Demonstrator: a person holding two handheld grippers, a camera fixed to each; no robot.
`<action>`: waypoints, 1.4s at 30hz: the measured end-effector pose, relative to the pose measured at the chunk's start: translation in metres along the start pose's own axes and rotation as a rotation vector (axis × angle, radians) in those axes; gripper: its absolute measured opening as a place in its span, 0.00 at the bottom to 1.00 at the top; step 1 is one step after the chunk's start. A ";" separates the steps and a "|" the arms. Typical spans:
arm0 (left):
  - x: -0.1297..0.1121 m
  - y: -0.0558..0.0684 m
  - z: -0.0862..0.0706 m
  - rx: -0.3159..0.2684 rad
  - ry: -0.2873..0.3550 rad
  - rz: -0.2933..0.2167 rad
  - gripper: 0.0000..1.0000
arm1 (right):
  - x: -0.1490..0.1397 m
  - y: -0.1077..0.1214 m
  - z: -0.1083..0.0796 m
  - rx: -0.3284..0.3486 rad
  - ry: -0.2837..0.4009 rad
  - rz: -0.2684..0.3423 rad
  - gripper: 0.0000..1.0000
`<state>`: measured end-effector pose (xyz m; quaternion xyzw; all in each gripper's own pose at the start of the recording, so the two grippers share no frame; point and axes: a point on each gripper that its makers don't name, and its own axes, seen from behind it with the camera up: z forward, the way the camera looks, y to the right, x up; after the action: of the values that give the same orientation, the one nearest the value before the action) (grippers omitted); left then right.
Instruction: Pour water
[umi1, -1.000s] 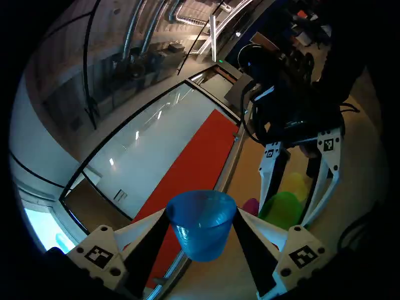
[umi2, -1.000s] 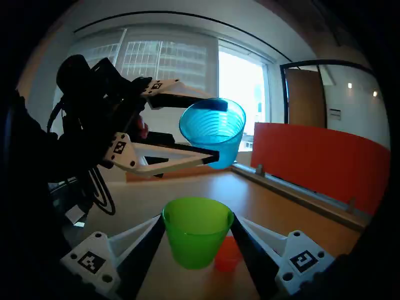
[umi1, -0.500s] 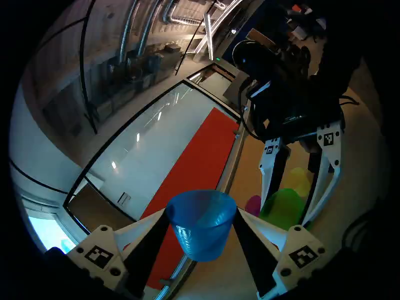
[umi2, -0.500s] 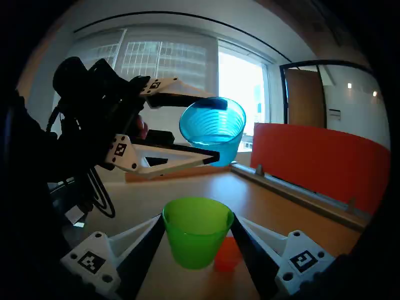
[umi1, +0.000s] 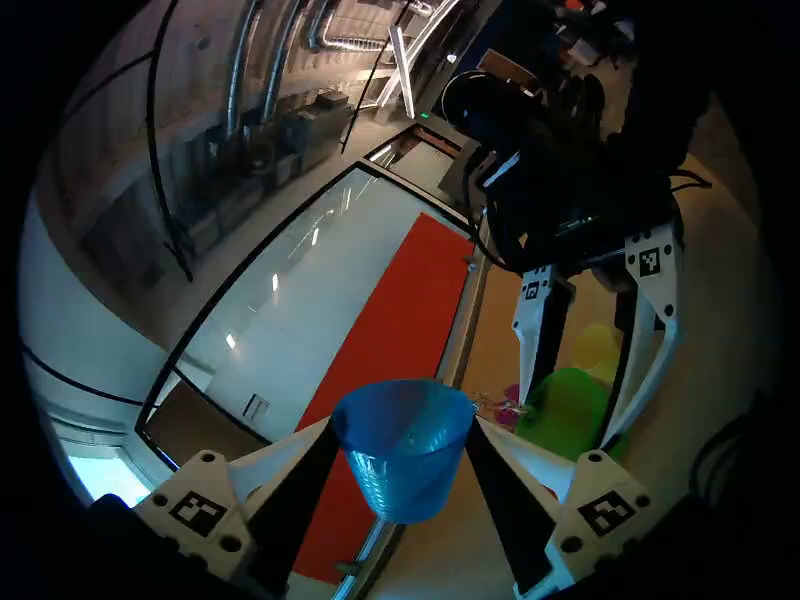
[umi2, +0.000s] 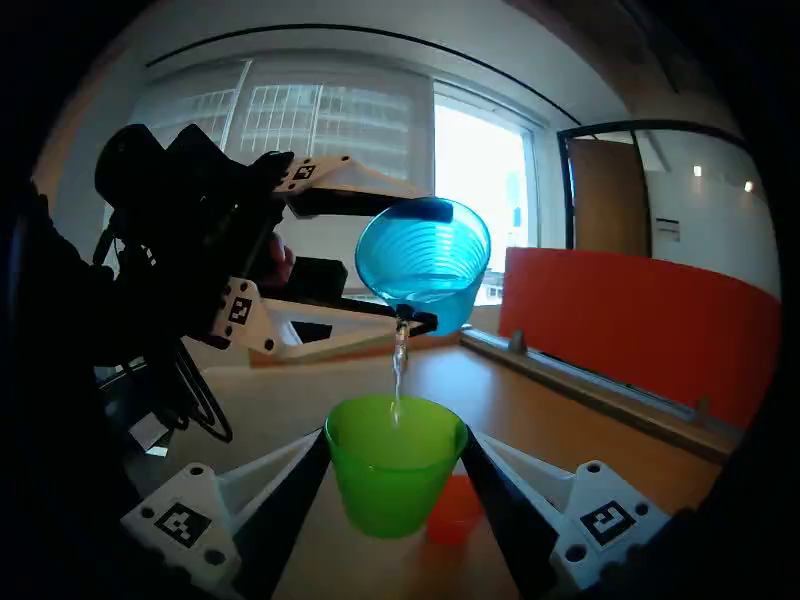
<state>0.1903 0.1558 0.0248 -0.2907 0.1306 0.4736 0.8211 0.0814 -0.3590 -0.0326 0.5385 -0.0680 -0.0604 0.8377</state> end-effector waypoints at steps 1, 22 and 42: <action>0.000 0.000 0.000 0.000 0.000 0.002 0.86 | 0.000 0.000 0.000 0.000 0.000 -0.001 0.93; 0.005 0.002 0.001 -0.001 0.005 0.033 0.86 | 0.000 0.001 -0.003 -0.003 0.002 -0.005 0.93; 0.007 -0.002 -0.001 0.007 0.005 0.061 0.86 | 0.003 0.001 -0.002 -0.005 0.010 -0.013 0.93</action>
<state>0.1960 0.1596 0.0211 -0.2850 0.1431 0.4972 0.8069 0.0845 -0.3575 -0.0325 0.5371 -0.0602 -0.0634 0.8390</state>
